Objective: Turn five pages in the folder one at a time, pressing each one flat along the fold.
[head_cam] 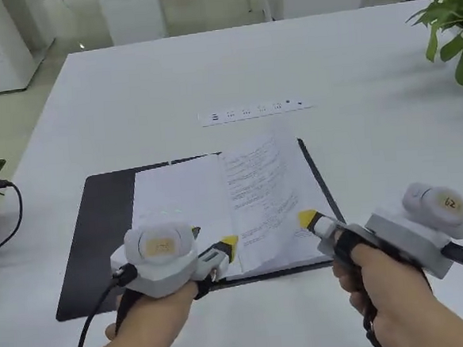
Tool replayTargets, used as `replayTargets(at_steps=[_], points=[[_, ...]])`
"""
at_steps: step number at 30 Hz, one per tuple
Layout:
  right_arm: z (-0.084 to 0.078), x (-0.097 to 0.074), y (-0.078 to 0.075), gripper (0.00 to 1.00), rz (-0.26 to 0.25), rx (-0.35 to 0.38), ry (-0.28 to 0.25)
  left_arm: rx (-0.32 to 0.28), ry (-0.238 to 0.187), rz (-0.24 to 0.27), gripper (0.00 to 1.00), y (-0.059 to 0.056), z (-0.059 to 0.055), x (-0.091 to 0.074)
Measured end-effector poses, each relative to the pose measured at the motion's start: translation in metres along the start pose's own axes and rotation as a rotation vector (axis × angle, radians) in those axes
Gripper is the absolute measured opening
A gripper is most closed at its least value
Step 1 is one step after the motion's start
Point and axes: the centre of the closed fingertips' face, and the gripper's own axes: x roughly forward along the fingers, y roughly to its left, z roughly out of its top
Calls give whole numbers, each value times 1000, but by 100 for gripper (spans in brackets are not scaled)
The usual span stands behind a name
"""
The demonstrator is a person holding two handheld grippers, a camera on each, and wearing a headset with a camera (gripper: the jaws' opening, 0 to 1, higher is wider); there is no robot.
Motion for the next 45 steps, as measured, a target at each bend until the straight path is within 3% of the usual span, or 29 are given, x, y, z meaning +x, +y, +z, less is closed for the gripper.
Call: replayTargets(at_steps=[4,11,22,37,45], points=[[-9,2,23,0,29,-89,19,-14,-30,30,38,20,6,-23],[-28,16,60,0,74,-180,70,-41,-74,83,38,52,12,-54],[-68,40,96,0,114,-302,177,-74,-89,138,37,80,4,-83],[-134,74,119,0,131,-448,329,-123,-83,211,35,114,-13,-111],[-168,97,112,0,98,-530,407,-153,-78,241,35,127,-23,-124]])
